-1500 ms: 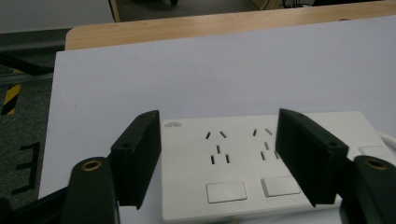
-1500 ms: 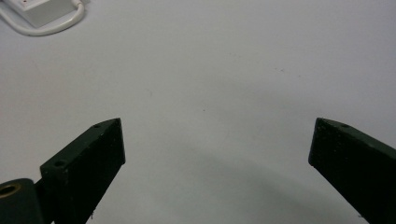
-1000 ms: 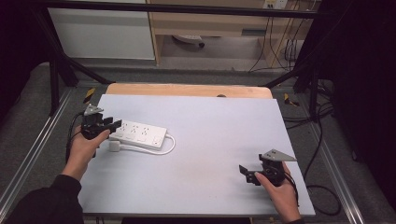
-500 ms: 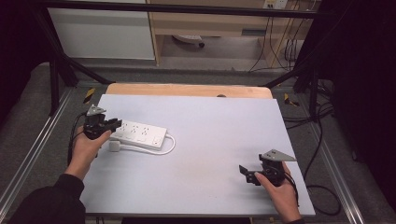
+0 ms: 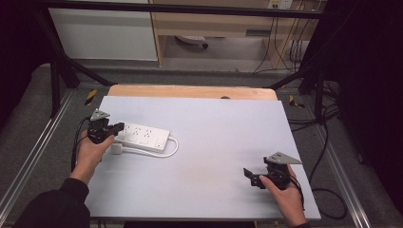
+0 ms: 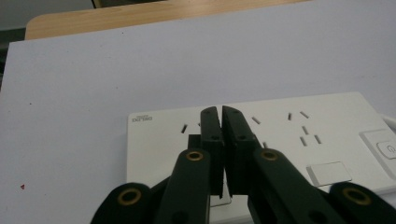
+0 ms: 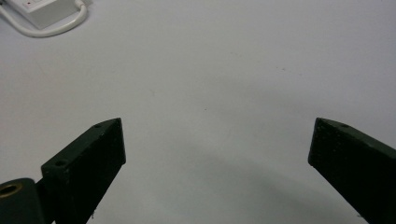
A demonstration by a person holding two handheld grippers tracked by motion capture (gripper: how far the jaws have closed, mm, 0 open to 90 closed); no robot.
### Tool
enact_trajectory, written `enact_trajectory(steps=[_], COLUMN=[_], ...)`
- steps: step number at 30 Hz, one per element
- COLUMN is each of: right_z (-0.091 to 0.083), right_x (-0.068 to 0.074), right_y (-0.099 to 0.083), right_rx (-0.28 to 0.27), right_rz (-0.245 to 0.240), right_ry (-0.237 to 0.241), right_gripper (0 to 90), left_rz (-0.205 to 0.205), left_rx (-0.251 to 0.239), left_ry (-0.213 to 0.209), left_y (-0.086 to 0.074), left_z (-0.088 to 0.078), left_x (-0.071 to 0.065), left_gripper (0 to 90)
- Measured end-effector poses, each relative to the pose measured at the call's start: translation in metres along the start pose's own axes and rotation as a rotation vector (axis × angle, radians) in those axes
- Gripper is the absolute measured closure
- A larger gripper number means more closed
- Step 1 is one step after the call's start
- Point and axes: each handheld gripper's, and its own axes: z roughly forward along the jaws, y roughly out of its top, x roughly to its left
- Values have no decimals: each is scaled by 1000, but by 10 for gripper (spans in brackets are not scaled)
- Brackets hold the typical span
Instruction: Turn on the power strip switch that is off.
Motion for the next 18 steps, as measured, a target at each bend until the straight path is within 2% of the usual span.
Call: enact_trajectory(steps=[18], right_z=[0], right_x=[0], right_y=[0], right_rx=[-1], right_rz=[-3], right_ry=[2], right_gripper=[44], left_rz=[-21], left_rx=[-2], left_ry=[-5], left_y=[-11], left_z=[0], left_x=[3], left_gripper=[900])
